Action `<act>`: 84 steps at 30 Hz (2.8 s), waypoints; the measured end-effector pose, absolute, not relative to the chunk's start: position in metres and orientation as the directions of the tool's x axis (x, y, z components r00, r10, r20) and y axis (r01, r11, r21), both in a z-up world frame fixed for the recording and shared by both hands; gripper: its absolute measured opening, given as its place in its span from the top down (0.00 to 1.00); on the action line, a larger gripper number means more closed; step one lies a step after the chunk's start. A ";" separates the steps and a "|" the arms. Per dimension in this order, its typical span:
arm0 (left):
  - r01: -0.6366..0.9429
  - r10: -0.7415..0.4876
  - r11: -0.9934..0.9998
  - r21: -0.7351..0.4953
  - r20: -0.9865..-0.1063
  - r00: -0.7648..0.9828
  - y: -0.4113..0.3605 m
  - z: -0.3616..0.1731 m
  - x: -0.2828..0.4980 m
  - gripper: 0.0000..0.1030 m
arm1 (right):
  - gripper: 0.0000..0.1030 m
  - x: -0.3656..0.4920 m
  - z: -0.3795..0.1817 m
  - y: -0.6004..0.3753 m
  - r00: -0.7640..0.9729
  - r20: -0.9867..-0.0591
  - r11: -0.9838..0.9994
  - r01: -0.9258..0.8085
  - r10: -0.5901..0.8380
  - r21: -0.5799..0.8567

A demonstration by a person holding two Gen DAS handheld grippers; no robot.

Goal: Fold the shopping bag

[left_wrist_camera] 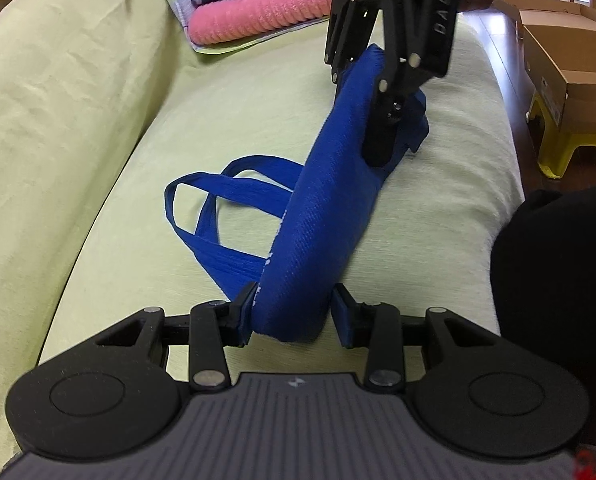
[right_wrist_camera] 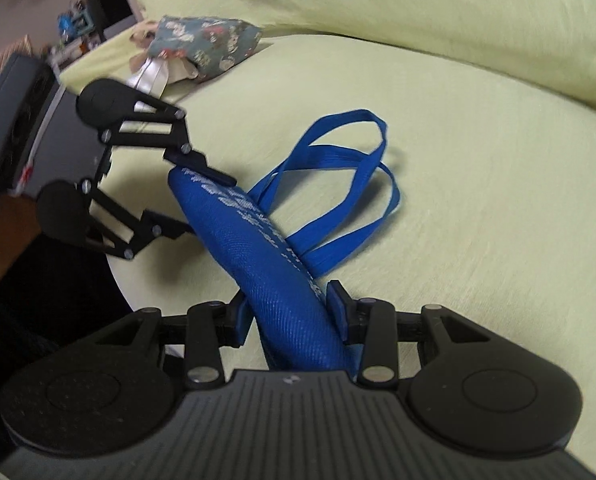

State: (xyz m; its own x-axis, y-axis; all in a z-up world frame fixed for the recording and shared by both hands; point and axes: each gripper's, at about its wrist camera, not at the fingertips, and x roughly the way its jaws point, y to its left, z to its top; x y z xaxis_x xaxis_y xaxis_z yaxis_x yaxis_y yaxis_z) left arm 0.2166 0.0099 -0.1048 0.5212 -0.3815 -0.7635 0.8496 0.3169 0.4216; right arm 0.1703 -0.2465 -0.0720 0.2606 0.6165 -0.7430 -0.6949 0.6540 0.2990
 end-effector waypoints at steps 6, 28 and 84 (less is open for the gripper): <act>0.849 -0.379 0.323 0.419 -0.764 0.522 0.010 -0.107 0.221 0.57 | 0.63 0.195 -0.083 -0.253 0.213 -0.724 0.656 -0.634 0.656 0.409; 0.801 -0.349 0.415 0.431 -0.738 0.578 0.027 -0.077 0.231 0.57 | 0.59 0.221 -0.101 -0.256 0.213 -0.719 0.706 -0.498 0.662 0.503; 0.805 -0.362 0.546 0.232 -0.802 0.476 -0.011 -0.090 0.295 0.72 | 0.96 0.142 -0.128 -0.204 0.824 -0.556 0.993 -0.118 0.113 0.027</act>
State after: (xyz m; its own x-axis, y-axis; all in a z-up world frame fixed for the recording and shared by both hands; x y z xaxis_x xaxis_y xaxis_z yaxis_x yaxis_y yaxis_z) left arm 0.2951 -0.0106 -0.0901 0.4758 -0.3620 -0.8016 0.8054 0.5457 0.2315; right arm 0.1418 -0.2044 -0.1283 0.8235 0.1130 -0.5559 -0.1178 0.9927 0.0272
